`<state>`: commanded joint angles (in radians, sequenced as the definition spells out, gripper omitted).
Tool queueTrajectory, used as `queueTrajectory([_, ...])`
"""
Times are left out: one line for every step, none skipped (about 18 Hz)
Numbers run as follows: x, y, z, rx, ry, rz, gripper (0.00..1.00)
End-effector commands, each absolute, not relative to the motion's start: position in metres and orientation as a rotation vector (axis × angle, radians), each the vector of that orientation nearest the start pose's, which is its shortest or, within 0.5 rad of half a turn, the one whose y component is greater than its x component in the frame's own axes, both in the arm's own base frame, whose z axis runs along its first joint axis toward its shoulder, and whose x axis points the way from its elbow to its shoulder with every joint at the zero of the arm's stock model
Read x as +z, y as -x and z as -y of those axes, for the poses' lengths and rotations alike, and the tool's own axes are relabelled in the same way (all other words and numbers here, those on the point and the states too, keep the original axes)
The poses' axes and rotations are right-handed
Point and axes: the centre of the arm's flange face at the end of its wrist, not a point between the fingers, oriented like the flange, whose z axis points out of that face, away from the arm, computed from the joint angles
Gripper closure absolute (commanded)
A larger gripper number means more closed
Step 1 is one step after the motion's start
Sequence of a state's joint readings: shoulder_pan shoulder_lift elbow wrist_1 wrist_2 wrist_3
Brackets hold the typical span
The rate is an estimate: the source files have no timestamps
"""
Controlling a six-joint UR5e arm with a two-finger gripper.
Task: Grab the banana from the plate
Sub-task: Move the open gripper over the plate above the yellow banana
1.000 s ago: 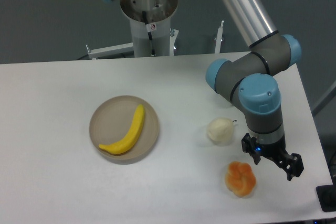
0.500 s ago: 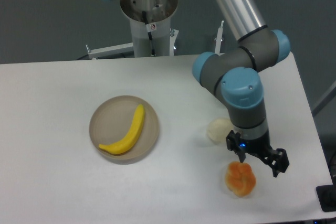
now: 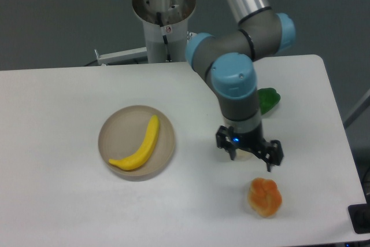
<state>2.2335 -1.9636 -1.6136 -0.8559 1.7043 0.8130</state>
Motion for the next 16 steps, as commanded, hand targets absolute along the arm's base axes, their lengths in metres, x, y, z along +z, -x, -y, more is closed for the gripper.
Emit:
queueTrajectory([0.322,0.287,-0.580,0.425,2.986,-0.206,0.00])
queueTrajectory([0.321,0.278,-0.578,0.415,2.990,-0.182,0.00])
queueTrajectory([0.321,0.271,-0.575,0.408,2.992,-0.160,0.00])
queueTrajectory([0.322,0.252,-0.573,0.385,2.985,-0.167,0.00])
queueTrajectory([0.322,0.240,-0.571,0.362,2.978,-0.183,0.00])
queueTrajectory([0.318,0.227,-0.571,0.325,2.971,-0.208,0.00])
queueTrajectory([0.316,0.213,-0.575,0.294,2.961,-0.239,0.00])
queueTrajectory([0.310,0.197,-0.578,0.240,2.953,-0.262,0.00])
queueTrajectory([0.307,0.187,-0.580,0.191,2.942,-0.267,0.00])
queueTrajectory([0.302,0.177,-0.580,0.139,2.937,-0.269,0.00])
queueTrajectory([0.293,0.170,-0.576,0.109,2.950,-0.269,0.00])
queueTrajectory([0.288,0.162,-0.573,0.099,2.960,-0.283,0.00])
queueTrajectory([0.281,0.153,-0.570,0.087,2.972,-0.299,0.00])
queueTrajectory([0.275,0.148,-0.567,0.071,2.981,-0.310,0.00])
queueTrajectory([0.266,0.145,-0.562,0.063,2.999,-0.310,0.00])
queueTrajectory([0.258,0.138,-0.560,0.053,3.010,-0.327,0.00])
